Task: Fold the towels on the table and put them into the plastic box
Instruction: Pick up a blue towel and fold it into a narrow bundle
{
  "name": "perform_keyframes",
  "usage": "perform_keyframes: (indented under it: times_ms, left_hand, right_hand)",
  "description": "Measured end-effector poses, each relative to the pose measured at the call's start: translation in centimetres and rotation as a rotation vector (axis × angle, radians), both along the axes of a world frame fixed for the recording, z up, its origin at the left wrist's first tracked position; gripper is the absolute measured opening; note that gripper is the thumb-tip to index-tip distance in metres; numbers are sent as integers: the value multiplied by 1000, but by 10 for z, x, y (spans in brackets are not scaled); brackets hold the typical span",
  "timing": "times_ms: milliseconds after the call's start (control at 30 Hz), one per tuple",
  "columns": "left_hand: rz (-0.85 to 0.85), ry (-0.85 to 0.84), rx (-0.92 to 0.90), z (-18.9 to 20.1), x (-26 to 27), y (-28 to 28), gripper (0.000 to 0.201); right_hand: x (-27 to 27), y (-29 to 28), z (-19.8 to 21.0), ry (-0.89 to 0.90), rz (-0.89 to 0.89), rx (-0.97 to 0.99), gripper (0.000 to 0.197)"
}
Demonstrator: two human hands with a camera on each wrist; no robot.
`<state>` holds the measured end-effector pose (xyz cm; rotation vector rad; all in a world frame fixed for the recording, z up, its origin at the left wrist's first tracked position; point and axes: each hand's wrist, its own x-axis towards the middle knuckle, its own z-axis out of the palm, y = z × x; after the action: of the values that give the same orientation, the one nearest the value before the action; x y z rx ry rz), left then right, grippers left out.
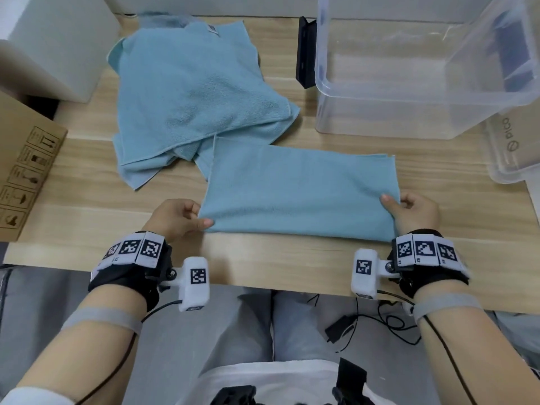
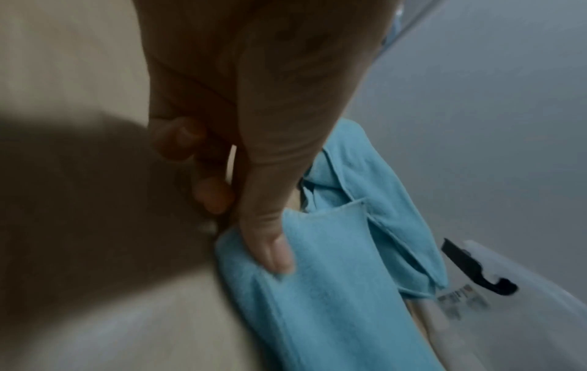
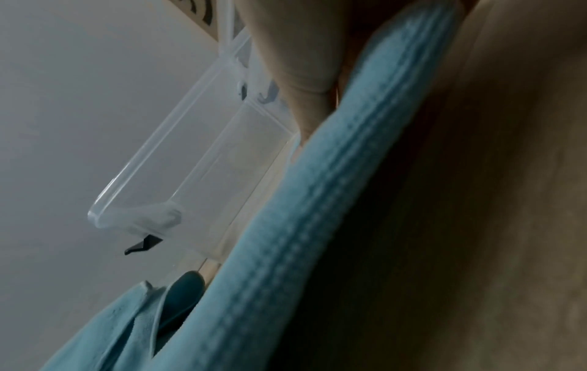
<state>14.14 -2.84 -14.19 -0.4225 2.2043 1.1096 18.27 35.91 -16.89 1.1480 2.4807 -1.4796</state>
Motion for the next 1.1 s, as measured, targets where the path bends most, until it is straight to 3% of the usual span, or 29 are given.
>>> perform_keyframes:
  times_ms: [133, 300, 433, 567, 667, 800, 867, 967, 1100]
  left_hand:
    - [-69, -75, -58, 6, -8, 3, 18]
    - [195, 44, -47, 6, -17, 25, 46]
    - [275, -62, 97, 15, -25, 52, 36]
    - [346, -141, 221, 16, -29, 53, 26]
    - [267, -162, 230, 13, -27, 50, 27]
    - [178, -174, 196, 12, -27, 48, 23]
    - [166, -172, 198, 15, -28, 45, 27]
    - [141, -169, 221, 20, -28, 43, 24]
    - [95, -209, 315, 30, -26, 51, 28]
  right_hand:
    - [-1, -3, 3, 14, -19, 2, 30]
    - [2, -9, 16, 2, 21, -126, 64]
    - [2, -12, 19, -2, 110, -159, 60]
    - [3, 0, 15, 33, 51, -197, 56]
    - [2, 3, 14, 10, 13, -89, 57]
    - [-4, -2, 24, -84, 22, 292, 67]
    - [-8, -16, 36, -46, 20, 373, 57]
    - [-21, -57, 47, 121, 131, 35, 30]
    - [-29, -129, 56, -75, 425, -467, 17]
